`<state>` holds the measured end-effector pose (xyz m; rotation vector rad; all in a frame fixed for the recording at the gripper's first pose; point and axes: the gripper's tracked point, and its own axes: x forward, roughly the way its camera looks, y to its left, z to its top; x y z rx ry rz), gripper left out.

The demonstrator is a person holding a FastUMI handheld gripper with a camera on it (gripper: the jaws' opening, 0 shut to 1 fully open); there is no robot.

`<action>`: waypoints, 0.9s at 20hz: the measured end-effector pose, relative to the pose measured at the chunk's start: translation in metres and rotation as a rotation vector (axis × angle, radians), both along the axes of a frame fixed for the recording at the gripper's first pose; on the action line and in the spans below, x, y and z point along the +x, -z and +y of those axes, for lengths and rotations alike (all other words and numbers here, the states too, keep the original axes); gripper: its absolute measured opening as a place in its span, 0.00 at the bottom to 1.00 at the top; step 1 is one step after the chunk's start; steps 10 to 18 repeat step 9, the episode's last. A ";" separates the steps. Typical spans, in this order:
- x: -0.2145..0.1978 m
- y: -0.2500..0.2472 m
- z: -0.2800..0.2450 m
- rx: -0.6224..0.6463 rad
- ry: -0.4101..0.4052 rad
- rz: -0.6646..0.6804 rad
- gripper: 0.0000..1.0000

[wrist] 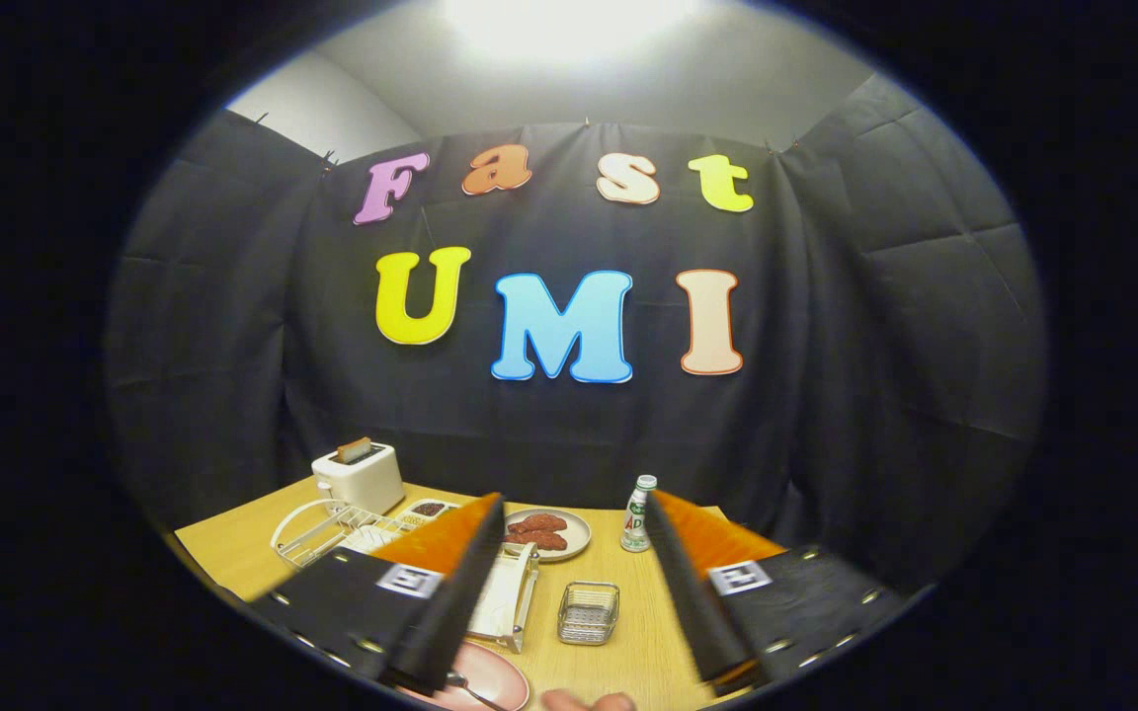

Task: Take the plate from the dish rack, then take the spoon from the basket and place it into the plate.

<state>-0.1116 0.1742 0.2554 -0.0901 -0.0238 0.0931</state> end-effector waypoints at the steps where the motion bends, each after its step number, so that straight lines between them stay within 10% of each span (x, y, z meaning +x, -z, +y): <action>1: -0.002 -0.001 -0.004 -0.002 0.001 -0.007 0.97; 18: 0.005 0.020 -0.060 0.007 0.072 0.004 0.95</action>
